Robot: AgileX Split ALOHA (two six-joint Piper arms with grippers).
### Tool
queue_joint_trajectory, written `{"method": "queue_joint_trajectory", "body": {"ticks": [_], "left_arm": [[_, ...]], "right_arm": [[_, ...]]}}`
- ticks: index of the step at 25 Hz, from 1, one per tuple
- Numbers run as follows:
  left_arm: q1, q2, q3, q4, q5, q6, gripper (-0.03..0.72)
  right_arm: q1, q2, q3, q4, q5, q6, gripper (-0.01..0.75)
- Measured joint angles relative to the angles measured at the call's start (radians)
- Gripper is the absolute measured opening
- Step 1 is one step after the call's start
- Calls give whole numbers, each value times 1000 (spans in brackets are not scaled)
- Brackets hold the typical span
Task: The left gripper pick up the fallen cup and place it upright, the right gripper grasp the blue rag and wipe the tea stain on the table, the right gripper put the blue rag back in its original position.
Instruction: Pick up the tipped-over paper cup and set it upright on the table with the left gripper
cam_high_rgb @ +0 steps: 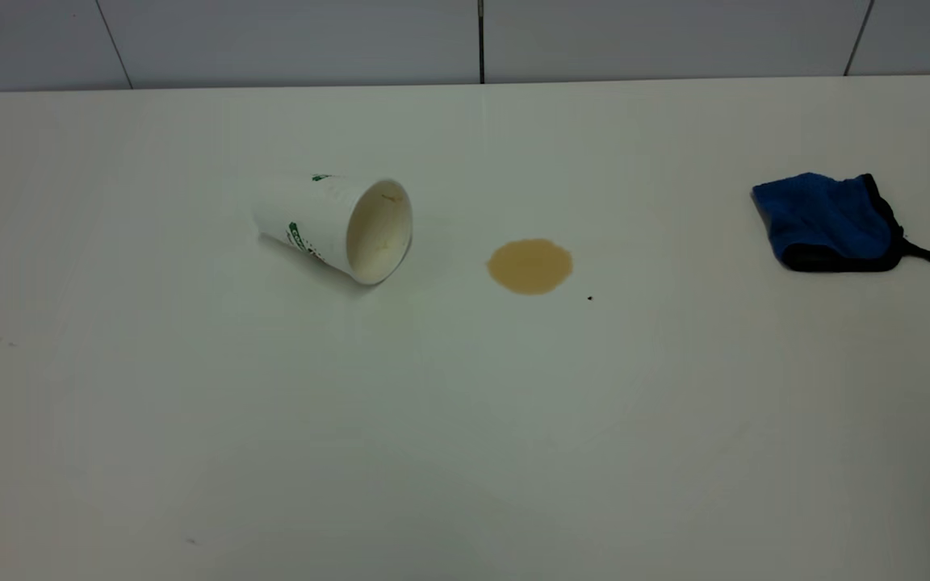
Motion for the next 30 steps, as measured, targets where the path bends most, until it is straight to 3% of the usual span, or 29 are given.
{"method": "queue_joint_trajectory", "body": {"ticks": [30], "left_arm": [[0,25,-5,0,0,0,402]], "right_arm": [[0,0,0,0,0,0,238]]}}
